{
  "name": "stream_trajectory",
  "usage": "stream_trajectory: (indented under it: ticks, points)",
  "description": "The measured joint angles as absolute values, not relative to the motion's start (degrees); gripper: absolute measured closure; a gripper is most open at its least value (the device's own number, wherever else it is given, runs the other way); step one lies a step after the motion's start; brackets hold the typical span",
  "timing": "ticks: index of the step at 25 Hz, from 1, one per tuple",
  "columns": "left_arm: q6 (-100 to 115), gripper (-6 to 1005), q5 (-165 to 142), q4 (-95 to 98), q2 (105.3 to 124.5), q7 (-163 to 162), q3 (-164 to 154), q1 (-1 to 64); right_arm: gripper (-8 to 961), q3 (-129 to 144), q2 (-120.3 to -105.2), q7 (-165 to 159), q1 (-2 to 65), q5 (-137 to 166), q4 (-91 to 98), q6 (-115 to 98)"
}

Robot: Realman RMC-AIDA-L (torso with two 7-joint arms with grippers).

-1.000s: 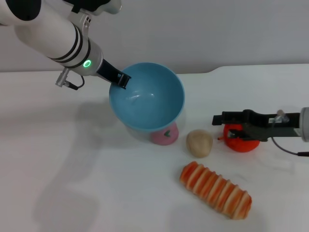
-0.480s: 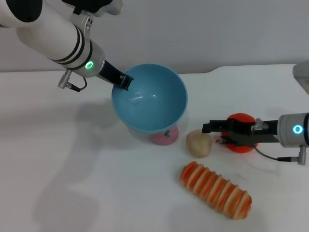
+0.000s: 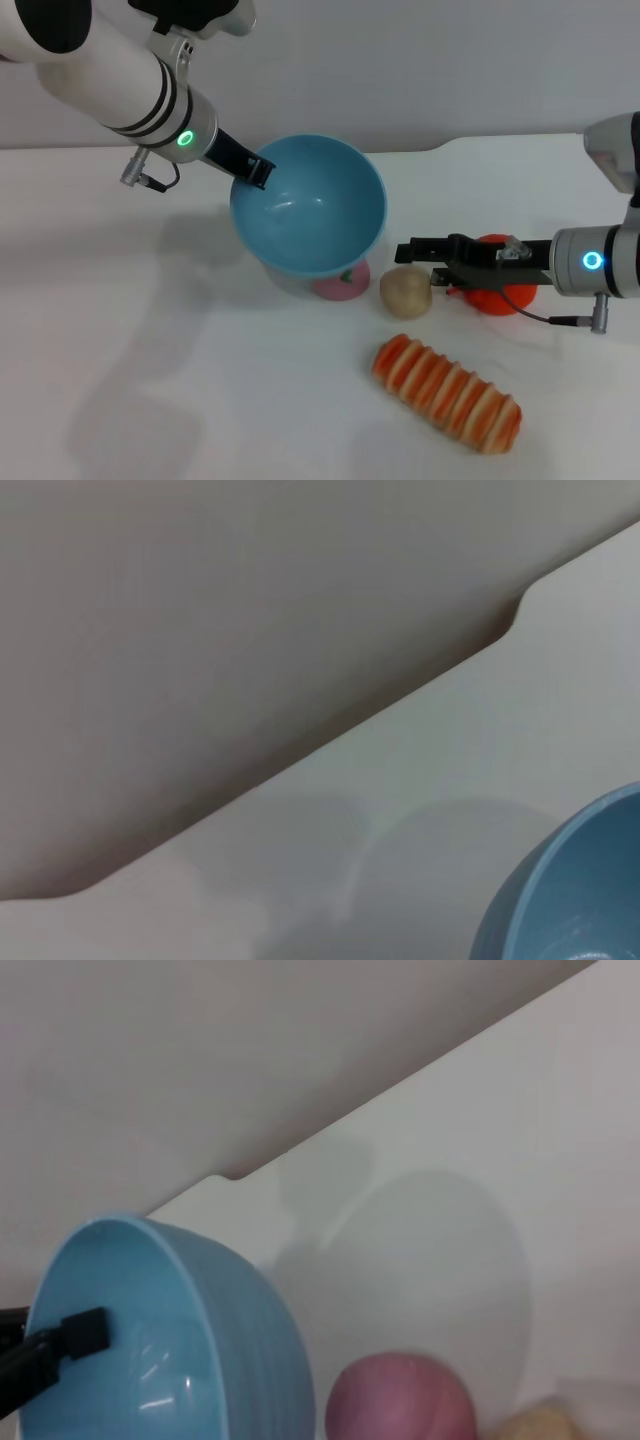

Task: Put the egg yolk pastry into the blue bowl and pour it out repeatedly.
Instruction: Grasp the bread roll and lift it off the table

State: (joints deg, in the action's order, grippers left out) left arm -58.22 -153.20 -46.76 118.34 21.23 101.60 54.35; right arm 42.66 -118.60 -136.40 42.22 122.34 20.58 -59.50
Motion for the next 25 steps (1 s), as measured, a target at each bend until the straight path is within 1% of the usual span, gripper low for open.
stream_trajectory:
  ticks: [25]
  points:
    - [-56.9,1000,-153.2,-46.8,118.37,21.2,101.5,54.2,204,43.4,-118.59,-137.0,42.2,122.6,16.3,-58.4]
